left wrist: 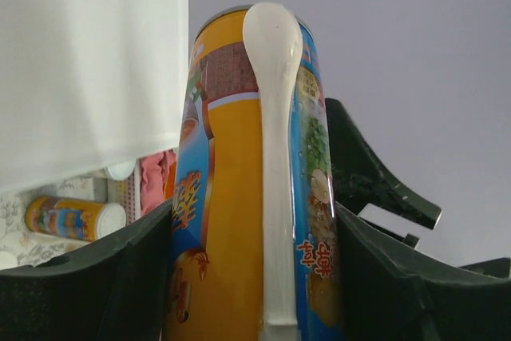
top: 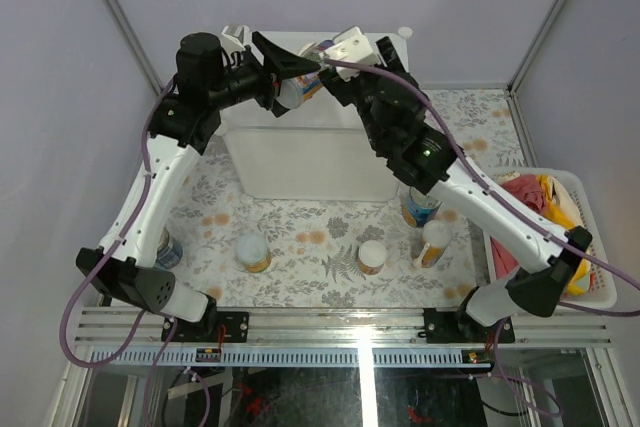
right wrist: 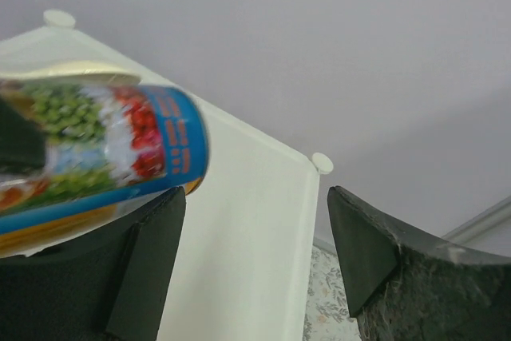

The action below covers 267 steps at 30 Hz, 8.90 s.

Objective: Place and organize the canned foods onto the counter
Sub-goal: Place the canned food at the center of the board, then pick up the canned food from the center of the board.

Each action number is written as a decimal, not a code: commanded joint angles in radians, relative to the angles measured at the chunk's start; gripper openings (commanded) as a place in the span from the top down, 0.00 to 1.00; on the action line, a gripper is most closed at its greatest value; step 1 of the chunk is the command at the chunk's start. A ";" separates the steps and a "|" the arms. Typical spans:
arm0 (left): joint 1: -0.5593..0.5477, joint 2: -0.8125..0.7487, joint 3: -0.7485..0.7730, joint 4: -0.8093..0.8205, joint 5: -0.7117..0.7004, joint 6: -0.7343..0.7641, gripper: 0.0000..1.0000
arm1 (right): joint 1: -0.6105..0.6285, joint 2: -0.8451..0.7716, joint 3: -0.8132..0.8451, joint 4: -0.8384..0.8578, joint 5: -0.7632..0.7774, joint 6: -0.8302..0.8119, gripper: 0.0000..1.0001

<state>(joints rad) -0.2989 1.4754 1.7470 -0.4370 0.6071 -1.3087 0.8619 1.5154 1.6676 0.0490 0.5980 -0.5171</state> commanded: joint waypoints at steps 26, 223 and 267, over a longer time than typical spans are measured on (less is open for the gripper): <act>-0.203 -0.328 -0.166 -0.677 0.039 0.471 1.00 | 0.021 -0.304 -0.007 -0.261 0.108 0.360 0.21; -0.731 -0.556 -0.329 -0.368 -1.287 0.565 0.00 | 0.708 -0.186 -1.255 0.826 0.373 0.674 0.01; -0.731 -0.697 -0.346 -0.436 -1.381 0.571 0.00 | 0.629 -0.256 -0.541 0.203 0.120 0.507 1.00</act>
<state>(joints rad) -1.0286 0.8028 1.3914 -0.8772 -0.7105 -0.7326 1.4940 1.3041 0.9211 0.2573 0.7017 0.0299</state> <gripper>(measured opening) 0.996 0.779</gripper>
